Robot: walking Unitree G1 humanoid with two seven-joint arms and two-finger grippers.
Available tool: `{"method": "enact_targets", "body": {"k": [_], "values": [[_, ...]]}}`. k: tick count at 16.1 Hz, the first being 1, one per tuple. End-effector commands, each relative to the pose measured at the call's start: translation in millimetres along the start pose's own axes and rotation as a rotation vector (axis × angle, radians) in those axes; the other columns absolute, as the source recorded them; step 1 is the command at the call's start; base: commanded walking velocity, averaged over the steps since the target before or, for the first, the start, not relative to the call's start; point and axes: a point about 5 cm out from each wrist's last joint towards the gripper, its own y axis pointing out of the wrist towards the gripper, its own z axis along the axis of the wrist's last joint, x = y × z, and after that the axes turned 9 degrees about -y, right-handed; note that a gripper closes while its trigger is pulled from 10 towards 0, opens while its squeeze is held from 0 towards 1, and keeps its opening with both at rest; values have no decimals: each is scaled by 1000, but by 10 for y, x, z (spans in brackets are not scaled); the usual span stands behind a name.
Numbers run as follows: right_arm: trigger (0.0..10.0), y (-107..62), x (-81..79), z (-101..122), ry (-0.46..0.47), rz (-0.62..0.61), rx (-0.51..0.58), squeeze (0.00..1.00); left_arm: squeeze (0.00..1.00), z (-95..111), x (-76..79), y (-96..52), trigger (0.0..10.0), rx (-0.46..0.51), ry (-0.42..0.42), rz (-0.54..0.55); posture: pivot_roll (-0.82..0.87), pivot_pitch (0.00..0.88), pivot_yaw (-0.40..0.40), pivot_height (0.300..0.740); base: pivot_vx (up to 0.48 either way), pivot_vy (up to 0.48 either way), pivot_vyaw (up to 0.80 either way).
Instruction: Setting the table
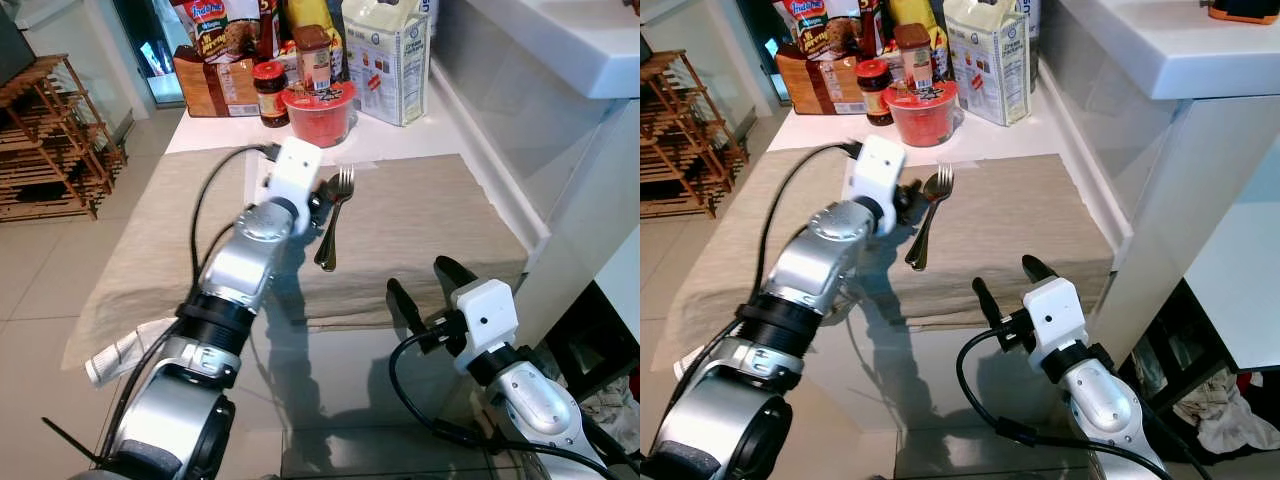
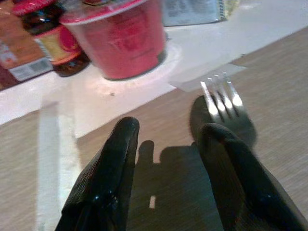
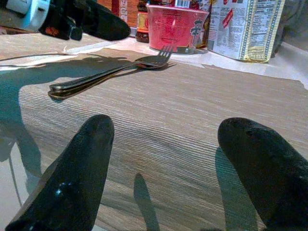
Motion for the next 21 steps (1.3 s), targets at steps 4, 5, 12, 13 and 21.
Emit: {"method": "enact_targets", "body": {"k": [4, 5, 12, 13, 21], "values": [[10000, 0, -47, 6, 5, 17, 7, 0, 0, -16, 105, -115, 10000, -30, -41, -37, -178, 0, 125, 740, 0, 0, 0], [10000, -5, -47, 11, 5, 19, 8, 0, 0, -31, 152, -131, 10000, -36, -57, -52, -176, 0, 125, 740, 0, 0, 0], [10000, 9, -67, 69, 9, 18, 18, 0, 0, -31, 214, -131, 10000, -60, -82, -80, -186, 0, 131, 740, 0, 0, 0], [10000, 14, -69, 74, 8, 18, 18, 0, 0, -43, 224, -117, 10000, -66, -87, -83, -186, 0, 131, 740, 0, 0, 0], [10000, -10, -68, 66, 9, 17, 12, 0, 0, -149, 255, -68, 10000, -120, -108, -102, -199, 0, 138, 740, 0, 0, 0]]}}
